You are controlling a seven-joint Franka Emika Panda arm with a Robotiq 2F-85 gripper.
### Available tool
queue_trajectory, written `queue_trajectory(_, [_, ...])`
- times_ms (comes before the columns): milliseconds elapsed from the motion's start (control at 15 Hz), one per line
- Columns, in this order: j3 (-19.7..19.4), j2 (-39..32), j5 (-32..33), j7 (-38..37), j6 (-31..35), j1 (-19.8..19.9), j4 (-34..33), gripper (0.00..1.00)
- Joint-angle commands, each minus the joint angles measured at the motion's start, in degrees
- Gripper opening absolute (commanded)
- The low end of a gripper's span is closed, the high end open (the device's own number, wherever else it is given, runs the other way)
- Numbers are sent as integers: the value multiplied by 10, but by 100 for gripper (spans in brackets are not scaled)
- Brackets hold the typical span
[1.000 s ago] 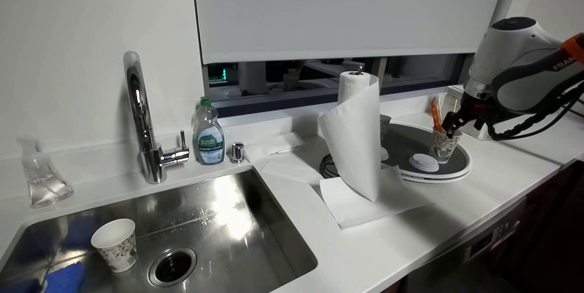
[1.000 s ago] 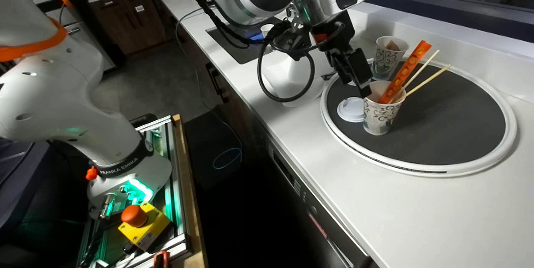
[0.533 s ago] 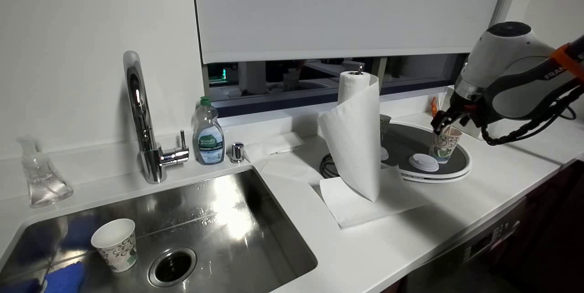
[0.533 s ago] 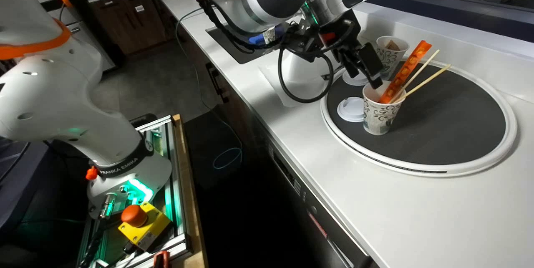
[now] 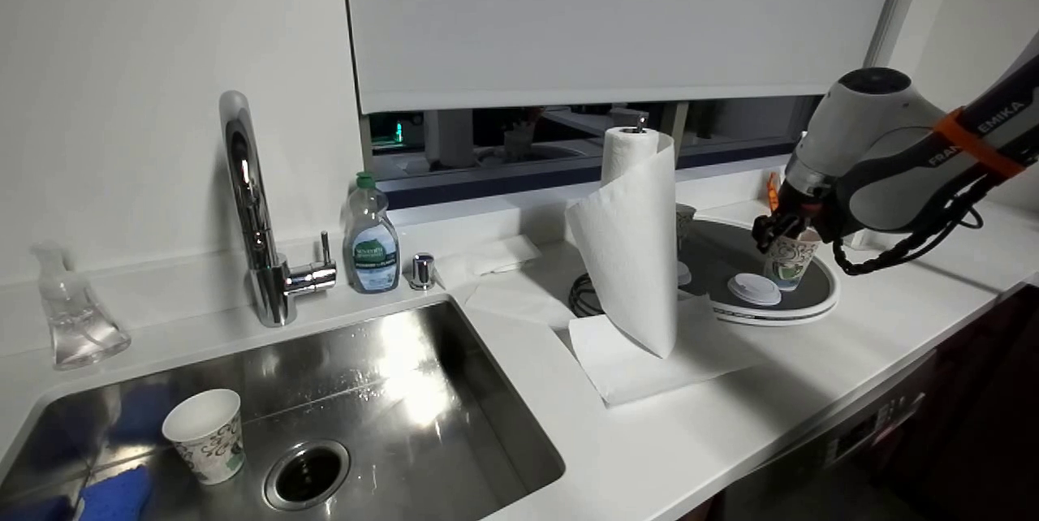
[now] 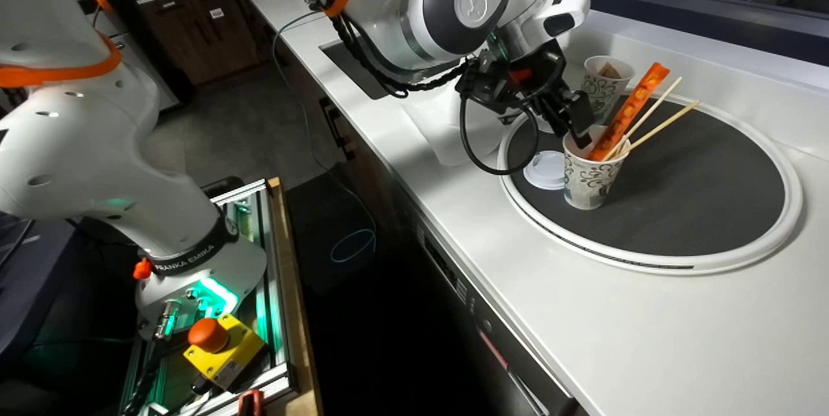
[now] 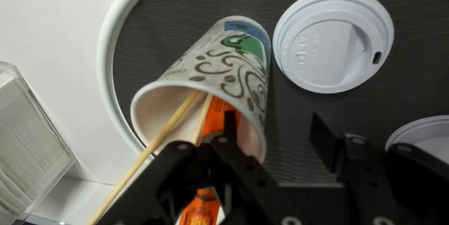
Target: Move the coffee cup on the right backwards then place the cup on the left forwards and put the white lid on top of the coffee cup at the front.
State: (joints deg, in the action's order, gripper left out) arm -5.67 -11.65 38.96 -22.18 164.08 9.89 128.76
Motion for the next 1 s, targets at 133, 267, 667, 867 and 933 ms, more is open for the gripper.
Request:
queue_trajectory(133, [-4,-2,14,-10,-4,-7,-8,13])
queue_trajectory(267, [-7,-1,17,-16,-6,-7,-10,1])
queue_trajectory(667, [-49,4,78,-97,25,-11,-43,1])
queue_trajectory(867, [-51,-12,60,-97,76,5,-85,1])
queue_trajectory(933, [-48,-17,48,-87,94,9,-99,1])
